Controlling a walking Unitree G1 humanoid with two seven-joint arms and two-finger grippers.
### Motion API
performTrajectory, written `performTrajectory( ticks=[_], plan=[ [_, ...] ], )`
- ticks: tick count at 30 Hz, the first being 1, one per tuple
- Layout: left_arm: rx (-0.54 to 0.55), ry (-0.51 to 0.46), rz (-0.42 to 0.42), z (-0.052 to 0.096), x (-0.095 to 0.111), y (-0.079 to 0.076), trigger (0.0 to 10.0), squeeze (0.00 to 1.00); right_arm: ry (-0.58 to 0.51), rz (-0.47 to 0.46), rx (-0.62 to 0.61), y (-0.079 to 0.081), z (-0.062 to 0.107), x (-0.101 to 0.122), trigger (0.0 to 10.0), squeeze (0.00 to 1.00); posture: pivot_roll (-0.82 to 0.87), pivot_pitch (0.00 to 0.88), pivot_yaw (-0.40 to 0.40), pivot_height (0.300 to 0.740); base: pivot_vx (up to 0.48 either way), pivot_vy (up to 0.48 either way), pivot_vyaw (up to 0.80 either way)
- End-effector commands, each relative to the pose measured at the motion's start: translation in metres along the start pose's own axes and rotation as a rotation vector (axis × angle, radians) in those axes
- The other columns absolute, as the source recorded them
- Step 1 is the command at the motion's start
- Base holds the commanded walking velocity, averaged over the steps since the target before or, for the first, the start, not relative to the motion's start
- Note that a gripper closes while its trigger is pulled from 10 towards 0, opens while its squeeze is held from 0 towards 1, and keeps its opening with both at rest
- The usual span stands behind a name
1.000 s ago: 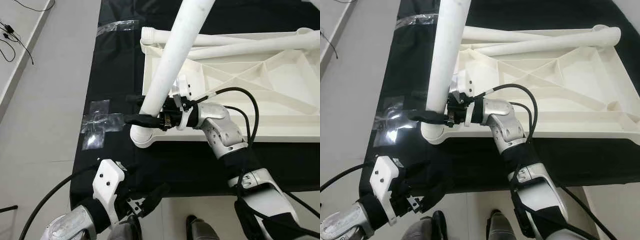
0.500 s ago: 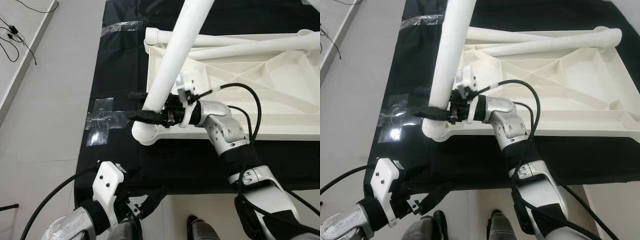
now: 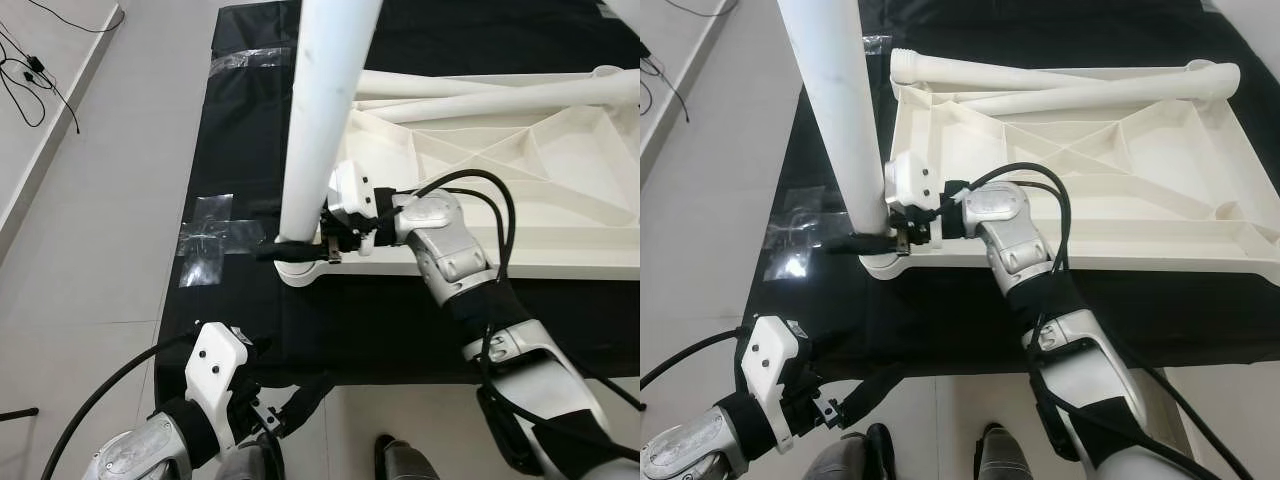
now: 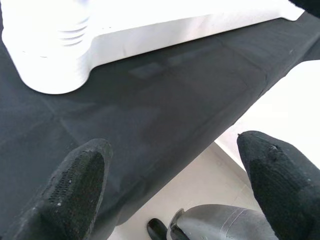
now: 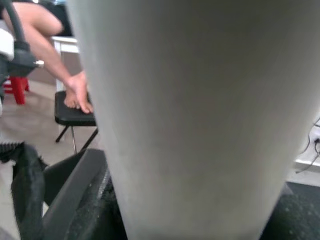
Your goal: Building children table
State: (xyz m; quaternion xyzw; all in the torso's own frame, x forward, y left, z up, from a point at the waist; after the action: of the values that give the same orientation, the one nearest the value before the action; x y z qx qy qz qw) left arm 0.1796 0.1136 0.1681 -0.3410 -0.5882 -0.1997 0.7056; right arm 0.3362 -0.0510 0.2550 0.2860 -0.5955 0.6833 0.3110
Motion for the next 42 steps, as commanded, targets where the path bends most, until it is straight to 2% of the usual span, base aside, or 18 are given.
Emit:
performTrajectory(
  ticks=[1, 2, 4, 6, 11, 17, 18, 21, 22, 23, 25, 26, 28, 34, 36, 38, 40, 42],
  plan=[
    [0.005, 0.021, 0.008, 0.002, -0.005, 0.001, 10.0, 0.0, 0.036, -0.043, 0.104, 0.016, -0.008, -0.011, 10.0, 0.0, 0.01, 0.256, 0.041, 0.74, 0.0, 0.0, 0.0],
    [0.004, 0.019, 0.008, 0.002, -0.005, 0.001, 10.0, 0.0, 0.103, 0.008, 0.171, 0.02, -0.006, -0.015, 10.0, 0.0, 0.01, 0.259, 0.04, 0.74, 0.0, 0.0, 0.0],
    [0.004, 0.019, 0.008, 0.002, -0.005, 0.001, 10.0, 0.0, 0.103, 0.008, 0.171, 0.02, -0.006, -0.015, 10.0, 0.0, 0.01, 0.259, 0.04, 0.74, 0.0, 0.0, 0.0],
    [0.004, 0.016, 0.007, 0.002, -0.005, 0.0, 10.0, 0.0, 0.146, 0.03, 0.228, 0.024, -0.007, -0.018, 10.0, 0.0, 0.01, 0.265, 0.037, 0.74, 0.0, 0.0, 0.0],
    [0.004, 0.015, 0.007, 0.002, -0.004, 0.0, 10.0, 0.0, 0.156, 0.016, 0.258, 0.027, -0.011, -0.018, 10.0, 0.0, 0.01, 0.267, 0.035, 0.74, 0.0, 0.0, 0.0],
    [0.005, 0.011, 0.007, 0.001, -0.004, -0.001, 10.0, 0.0, 0.215, -0.042, 0.255, 0.028, -0.021, -0.027, 10.0, 0.0, 0.01, 0.272, 0.03, 0.74, 0.0, 0.0, 0.0],
    [0.005, 0.011, 0.007, 0.001, -0.004, -0.001, 10.0, 0.0, 0.224, -0.101, 0.221, 0.026, -0.023, -0.03, 10.0, 0.0, 0.01, 0.276, 0.028, 0.74, 0.0, 0.0, 0.0],
    [0.006, 0.01, 0.006, 0.001, -0.004, -0.001, 10.0, 0.0, 0.229, -0.143, 0.198, 0.024, -0.025, -0.032, 10.0, 0.0, 0.01, 0.276, 0.028, 0.74, 0.0, 0.0, 0.0],
    [0.006, 0.009, 0.006, 0.001, -0.004, -0.001, 10.0, 0.0, 0.228, -0.211, 0.123, 0.018, -0.029, -0.034, 10.0, 0.0, 0.0, 0.278, 0.027, 0.74, 0.0, 0.0, 0.0],
    [0.006, 0.009, 0.006, 0.001, -0.004, -0.001, 10.0, 0.0, 0.228, -0.211, 0.123, 0.018, -0.029, -0.034, 10.0, 0.0, 0.0, 0.278, 0.027, 0.74, 0.0, 0.0, 0.0],
    [0.006, 0.007, 0.007, 0.001, -0.003, -0.002, 10.0, 0.0, 0.238, -0.313, -0.007, 0.009, -0.031, -0.041, 10.0, 0.0, 0.01, 0.282, 0.026, 0.74, 0.0, 0.0, 0.0],
    [0.006, 0.007, 0.007, 0.001, -0.003, -0.002, 10.0, 0.0, 0.238, -0.313, -0.007, 0.009, -0.031, -0.041, 10.0, 0.0, 0.01, 0.282, 0.026, 0.74, 0.0, 0.0, 0.0],
    [0.005, 0.007, 0.009, 0.002, -0.003, -0.002, 10.0, 0.0, 0.237, -0.407, -0.151, 0.003, -0.032, -0.05, 10.0, 0.0, 0.01, 0.288, 0.03, 0.74, 0.0, 0.0, 0.0],
    [0.004, 0.008, 0.01, 0.003, -0.003, -0.003, 10.0, 0.0, 0.229, -0.45, -0.225, 0.002, -0.032, -0.055, 10.0, 0.0, 0.01, 0.291, 0.033, 0.74, 0.0, 0.0, 0.0],
    [0.004, 0.011, 0.011, 0.004, -0.003, -0.003, 10.0, 0.0, 0.221, -0.471, -0.308, 0.001, -0.031, -0.06, 10.0, 0.0, 0.01, 0.295, 0.038, 0.74, 0.0, 0.0, 0.0],
    [0.004, 0.013, 0.011, 0.004, -0.003, -0.003, 10.0, 0.0, 0.211, -0.473, -0.334, 0.001, -0.03, -0.061, 10.0, 0.0, 0.01, 0.295, 0.038, 0.74, 0.0, 0.0, 0.0],
    [0.004, 0.015, 0.011, 0.005, -0.003, -0.003, 10.0, 0.0, 0.191, -0.478, -0.362, 0.0, -0.031, -0.061, 10.0, 0.0, 0.02, 0.297, 0.041, 0.74, 0.0, 0.0, 0.0],
    [0.003, 0.018, 0.011, 0.006, -0.003, -0.003, 10.0, 0.0, 0.104, -0.477, -0.422, 0.0, -0.03, -0.057, 10.0, 0.0, 0.02, 0.305, 0.046, 0.74, 0.0, 0.0, 0.0]
  ],
)
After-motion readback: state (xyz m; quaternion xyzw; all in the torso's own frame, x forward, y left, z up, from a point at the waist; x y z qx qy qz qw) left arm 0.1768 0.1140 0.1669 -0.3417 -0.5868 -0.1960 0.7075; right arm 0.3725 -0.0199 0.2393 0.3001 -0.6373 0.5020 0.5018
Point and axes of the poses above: a point about 5 cm out from each wrist's last joint towards the gripper, its own z axis pointing back from the gripper into the wrist, its own x axis along the axis of the wrist's last joint, y = z × x, the point moved 1 cm from there along -z, pointing out of the wrist towards the gripper, and after that the axes turned 9 degrees about z, right-handed, at the moved point
